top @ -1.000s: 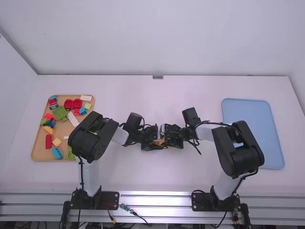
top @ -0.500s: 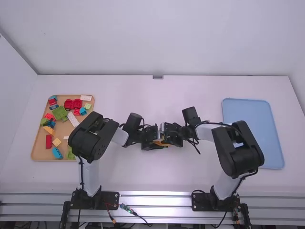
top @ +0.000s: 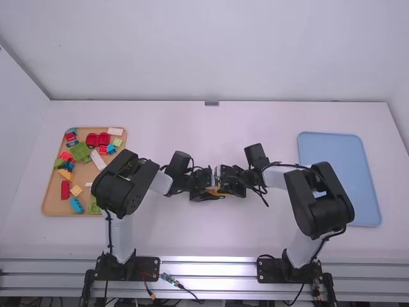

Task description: Assemble lego blocks to make yellow taxi

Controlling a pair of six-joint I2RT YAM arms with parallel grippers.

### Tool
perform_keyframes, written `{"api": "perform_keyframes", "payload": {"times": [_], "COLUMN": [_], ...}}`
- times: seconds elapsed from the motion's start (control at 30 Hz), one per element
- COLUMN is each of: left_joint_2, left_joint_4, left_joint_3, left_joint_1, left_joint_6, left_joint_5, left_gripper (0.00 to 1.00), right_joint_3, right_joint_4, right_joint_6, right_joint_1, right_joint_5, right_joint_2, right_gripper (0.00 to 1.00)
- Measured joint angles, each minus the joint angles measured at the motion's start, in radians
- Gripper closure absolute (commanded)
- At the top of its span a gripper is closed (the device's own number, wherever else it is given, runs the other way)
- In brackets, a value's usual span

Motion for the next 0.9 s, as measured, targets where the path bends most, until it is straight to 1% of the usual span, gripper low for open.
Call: {"api": "perform_keyframes", "payload": {"times": [0.03,0.07,0.13,0.17,0.2,0.27,0.3,0.43,0.47,0.57,0.73,0.8,0.83,0.87,0.9], "left_joint_2": [0.000,0.000,0.000,0.000,0.000,0.000,0.000,0.000,0.000,0.000,0.000,0.000,0.000,0.000,0.000], "left_joint_4": [0.000,-0.002,-0.002,-0.001,-0.002,-0.002,-0.002,-0.001,-0.001,0.000,-0.003,-0.001,-0.003,-0.002,-0.002], "left_joint_3": [0.000,0.001,0.001,0.001,0.001,0.001,0.001,0.001,0.001,0.001,0.001,0.001,0.001,0.001,0.001], "left_joint_1": [0.000,0.000,0.000,0.000,0.000,0.000,0.000,0.000,0.000,0.000,0.000,0.000,0.000,0.000,0.000], "left_joint_6": [0.000,0.000,0.000,0.000,0.000,0.000,0.000,0.000,-0.001,0.000,0.000,0.000,-0.001,-0.001,0.000], "left_joint_5": [0.000,0.000,0.000,0.000,0.000,0.000,0.000,0.000,0.000,0.000,0.000,0.000,0.000,-0.001,0.000], "left_gripper": [0.98,0.98,0.98,0.98,0.98,0.98,0.98,0.98,0.98,0.98,0.98,0.98,0.98,0.98,0.98], "right_joint_3": [0.000,0.000,0.000,0.000,0.000,0.000,0.000,0.000,0.000,0.000,0.005,0.010,0.012,0.014,0.013], "right_joint_4": [0.000,0.000,0.000,0.000,0.000,-0.006,-0.007,-0.003,0.000,-0.002,-0.042,-0.058,-0.066,-0.092,-0.110], "right_joint_6": [0.002,0.000,0.002,0.002,0.002,0.004,0.004,0.003,0.008,0.006,0.003,-0.006,-0.017,-0.032,-0.049], "right_joint_1": [0.000,0.000,0.000,0.000,0.000,0.000,0.000,0.000,0.000,-0.006,-0.053,-0.081,-0.092,-0.107,-0.116], "right_joint_5": [0.000,0.000,0.000,0.000,0.000,-0.002,-0.003,-0.003,-0.003,-0.011,-0.076,-0.114,-0.130,-0.153,-0.168], "right_joint_2": [0.000,0.000,0.000,0.000,0.000,0.000,0.000,0.000,0.000,0.000,0.000,-0.001,-0.003,-0.010,-0.016], "right_gripper": [0.85,0.77,0.65,0.61,0.53,0.45,0.43,0.42,0.37,0.33,0.33,0.49,0.64,0.84,1.00]}}
